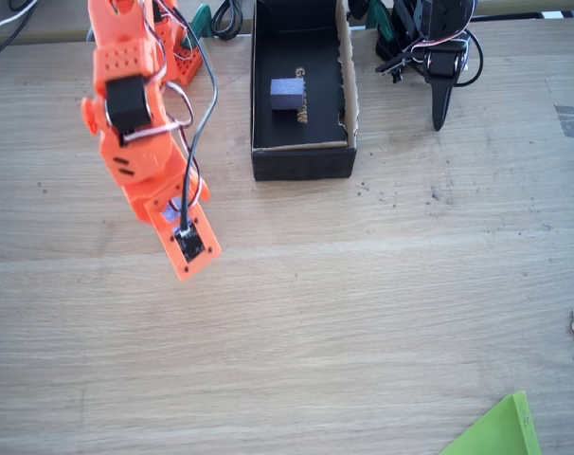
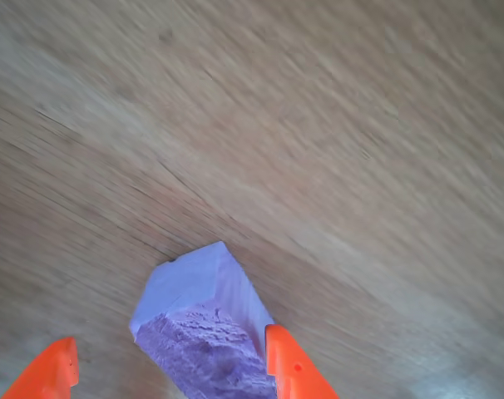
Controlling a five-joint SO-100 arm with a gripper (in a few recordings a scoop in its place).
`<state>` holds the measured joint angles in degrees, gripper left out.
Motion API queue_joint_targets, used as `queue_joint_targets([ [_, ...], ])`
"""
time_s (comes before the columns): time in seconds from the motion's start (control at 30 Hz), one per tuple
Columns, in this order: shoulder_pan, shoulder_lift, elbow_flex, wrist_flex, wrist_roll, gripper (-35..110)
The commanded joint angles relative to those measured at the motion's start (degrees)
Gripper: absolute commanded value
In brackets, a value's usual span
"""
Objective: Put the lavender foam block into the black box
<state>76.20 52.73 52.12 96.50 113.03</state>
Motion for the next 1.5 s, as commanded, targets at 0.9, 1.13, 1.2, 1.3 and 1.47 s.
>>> queue_joint_targets([
  [0.9,1.1,-1.0,-6.8,6.4,-1.8,0],
  [1.13,-2.2,15.8,1.8,13.1,-4.4,0],
  [1.2,-3.4,22.2,5.8,13.1,-4.6,0],
  [1.3,-5.6,30.0,10.5,13.1,-4.2,0],
  [1.47,-10.4,42.6,21.3,13.1,-1.6,0],
])
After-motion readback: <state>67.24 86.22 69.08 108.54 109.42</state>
